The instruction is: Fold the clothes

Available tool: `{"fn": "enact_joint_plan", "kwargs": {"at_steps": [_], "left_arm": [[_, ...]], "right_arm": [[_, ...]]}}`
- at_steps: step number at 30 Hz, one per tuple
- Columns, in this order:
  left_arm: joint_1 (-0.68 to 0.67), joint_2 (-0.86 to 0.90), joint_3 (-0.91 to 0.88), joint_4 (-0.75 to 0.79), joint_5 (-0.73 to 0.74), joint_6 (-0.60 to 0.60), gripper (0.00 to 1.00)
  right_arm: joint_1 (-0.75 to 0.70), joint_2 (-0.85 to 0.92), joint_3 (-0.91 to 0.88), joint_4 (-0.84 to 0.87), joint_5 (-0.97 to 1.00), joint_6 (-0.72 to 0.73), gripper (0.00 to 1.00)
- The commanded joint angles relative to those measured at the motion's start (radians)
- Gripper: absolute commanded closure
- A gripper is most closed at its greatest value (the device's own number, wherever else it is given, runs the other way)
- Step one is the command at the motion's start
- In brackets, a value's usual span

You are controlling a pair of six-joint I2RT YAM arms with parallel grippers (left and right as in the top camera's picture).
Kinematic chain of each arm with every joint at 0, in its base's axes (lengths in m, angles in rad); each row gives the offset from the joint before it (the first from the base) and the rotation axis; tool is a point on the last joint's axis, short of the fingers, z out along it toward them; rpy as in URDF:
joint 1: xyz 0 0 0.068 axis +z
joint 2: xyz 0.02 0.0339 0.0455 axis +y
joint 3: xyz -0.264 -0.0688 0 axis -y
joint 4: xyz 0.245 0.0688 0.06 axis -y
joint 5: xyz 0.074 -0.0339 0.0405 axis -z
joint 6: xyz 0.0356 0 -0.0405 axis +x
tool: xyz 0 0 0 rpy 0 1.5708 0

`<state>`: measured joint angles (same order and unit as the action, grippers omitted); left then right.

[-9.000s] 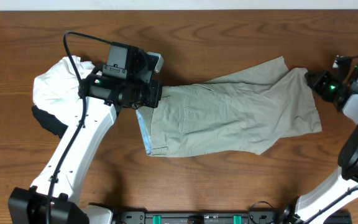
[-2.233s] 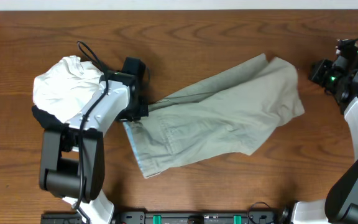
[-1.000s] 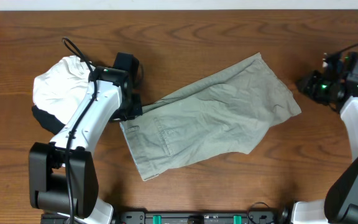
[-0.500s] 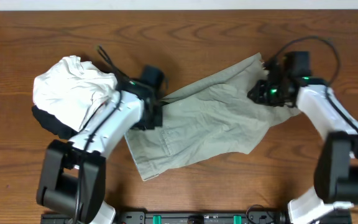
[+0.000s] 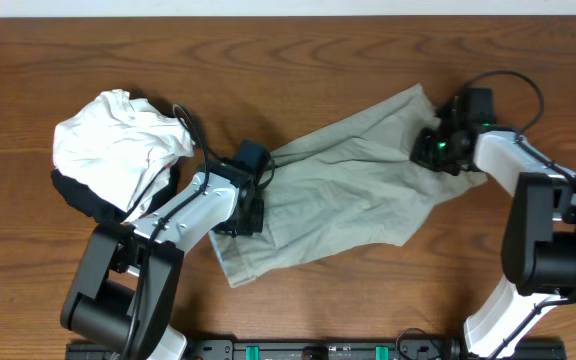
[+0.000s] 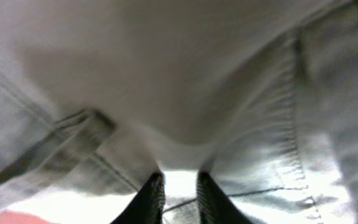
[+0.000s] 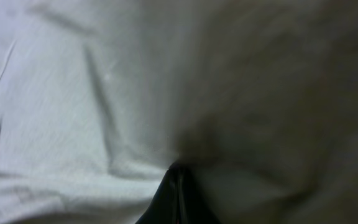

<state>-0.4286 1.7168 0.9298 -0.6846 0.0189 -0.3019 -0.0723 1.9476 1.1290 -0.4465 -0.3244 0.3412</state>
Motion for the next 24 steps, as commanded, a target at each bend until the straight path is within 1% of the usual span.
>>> {"fn": "enact_joint_plan", "kwargs": {"at_steps": [1,3,5,7,9,11,14,18,19,21,22,24], "left_arm": [[0.002,0.002,-0.006,0.064,-0.069,0.096,0.74],[0.003,0.002,-0.006,0.130,-0.069,0.131,0.70],[0.003,0.002,-0.003,0.179,-0.069,0.142,0.65],[0.005,0.002,0.002,0.211,-0.068,0.146,0.63],[0.007,0.002,0.008,0.237,-0.069,0.154,0.60],[0.018,0.002,0.020,0.245,-0.073,0.169,0.59],[0.047,0.001,0.069,0.200,-0.075,0.171,0.59],[0.071,-0.014,0.195,0.062,-0.048,0.171,0.59],[0.071,-0.022,0.241,0.022,-0.009,0.171,0.59],[0.066,-0.034,0.291,-0.004,0.063,0.171,0.59],[0.060,-0.038,0.310,-0.003,0.107,0.171,0.59],[0.041,-0.041,0.329,0.028,0.201,0.170,0.60]], "right_arm": [[-0.106,0.042,-0.027,-0.048,0.250,0.098,0.99],[-0.153,0.042,-0.028,-0.075,0.251,0.128,0.99],[-0.189,0.042,-0.027,-0.111,0.277,0.171,0.99],[-0.222,0.042,-0.028,-0.144,0.283,0.198,0.99],[-0.245,0.040,-0.027,-0.169,0.283,0.204,0.99],[-0.257,0.033,-0.027,-0.185,0.276,0.205,0.99],[-0.265,-0.016,-0.027,-0.180,0.210,0.179,0.99],[-0.279,-0.158,-0.022,-0.116,0.032,0.039,0.97],[-0.283,-0.226,-0.022,-0.084,-0.062,-0.018,0.96],[-0.281,-0.292,-0.022,-0.062,-0.147,-0.051,0.93],[-0.278,-0.331,-0.022,-0.056,-0.185,-0.053,0.92],[-0.262,-0.387,-0.022,-0.058,-0.219,-0.055,0.92]]}}
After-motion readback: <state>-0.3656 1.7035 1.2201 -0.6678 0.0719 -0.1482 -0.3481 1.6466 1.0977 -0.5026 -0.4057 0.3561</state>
